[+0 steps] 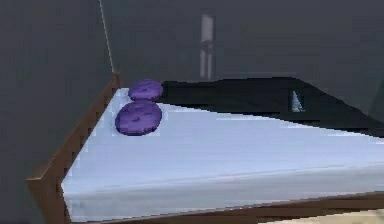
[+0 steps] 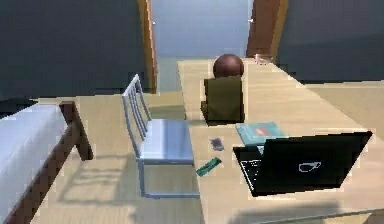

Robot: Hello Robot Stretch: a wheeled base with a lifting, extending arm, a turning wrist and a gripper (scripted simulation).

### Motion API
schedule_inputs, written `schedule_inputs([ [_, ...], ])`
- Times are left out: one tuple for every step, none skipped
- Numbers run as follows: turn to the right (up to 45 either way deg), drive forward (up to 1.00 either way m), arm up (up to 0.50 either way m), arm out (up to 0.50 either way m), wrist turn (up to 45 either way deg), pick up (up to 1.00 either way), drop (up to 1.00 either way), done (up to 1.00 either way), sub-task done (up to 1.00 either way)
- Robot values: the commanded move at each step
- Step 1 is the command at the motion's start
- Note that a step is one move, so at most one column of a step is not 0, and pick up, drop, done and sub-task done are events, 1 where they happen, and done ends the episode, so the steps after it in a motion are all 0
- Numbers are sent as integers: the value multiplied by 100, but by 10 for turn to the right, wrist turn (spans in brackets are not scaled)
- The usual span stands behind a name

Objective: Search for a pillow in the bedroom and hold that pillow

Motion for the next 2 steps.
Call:
schedule_inputs([
  [0,35,0,0,0,0,0,0,0],
  [-450,0,0,0,0,0,0,0,0],
])
